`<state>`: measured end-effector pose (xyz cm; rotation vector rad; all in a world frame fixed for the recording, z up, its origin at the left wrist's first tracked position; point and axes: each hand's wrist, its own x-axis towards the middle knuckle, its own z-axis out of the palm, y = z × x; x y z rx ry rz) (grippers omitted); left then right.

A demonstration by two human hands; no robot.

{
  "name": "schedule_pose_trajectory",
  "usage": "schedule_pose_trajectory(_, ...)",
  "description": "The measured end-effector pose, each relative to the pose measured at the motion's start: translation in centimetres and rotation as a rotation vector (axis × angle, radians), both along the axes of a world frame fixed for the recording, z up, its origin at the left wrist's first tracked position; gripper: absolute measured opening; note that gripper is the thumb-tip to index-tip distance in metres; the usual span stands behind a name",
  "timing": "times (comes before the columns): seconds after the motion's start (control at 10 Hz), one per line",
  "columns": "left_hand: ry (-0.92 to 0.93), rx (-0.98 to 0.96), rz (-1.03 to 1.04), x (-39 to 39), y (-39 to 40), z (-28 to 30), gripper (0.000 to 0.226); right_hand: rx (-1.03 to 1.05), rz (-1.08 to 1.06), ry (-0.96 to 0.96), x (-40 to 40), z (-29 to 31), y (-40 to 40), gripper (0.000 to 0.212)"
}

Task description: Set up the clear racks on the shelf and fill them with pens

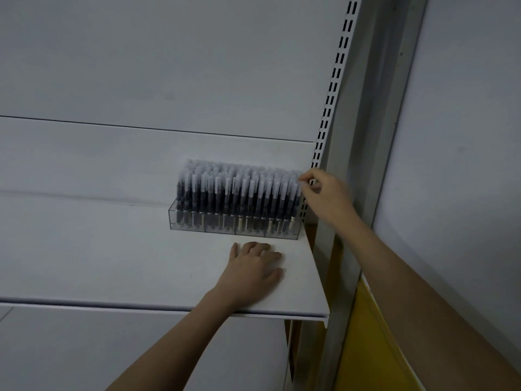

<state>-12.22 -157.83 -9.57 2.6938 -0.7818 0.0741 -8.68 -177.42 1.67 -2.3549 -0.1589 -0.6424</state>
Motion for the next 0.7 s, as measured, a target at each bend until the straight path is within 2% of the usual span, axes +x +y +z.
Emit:
schedule_pose_trajectory(0.2,-0.006,0.011,-0.012,0.1,0.1,-0.1,0.048,-0.085,-0.055,-0.046,0.3,0.2,1.0,0.012)
schedule_pose_trajectory(0.4,-0.007,-0.014,-0.025,0.3,0.1,-0.3,0.048,-0.255,-0.097,0.042,1.0,0.4,1.3,0.02)
schedule_pose_trajectory(0.6,0.02,-0.051,-0.029,0.3,0.2,-0.2,0.047,-0.205,-0.136,0.064,0.2,0.2,2.0,0.023)
schedule_pose_trajectory(0.7,-0.016,-0.135,-0.016,0.7,0.5,0.2,0.045,-0.211,-0.166,0.0,-0.6,0.8,2.7,0.025)
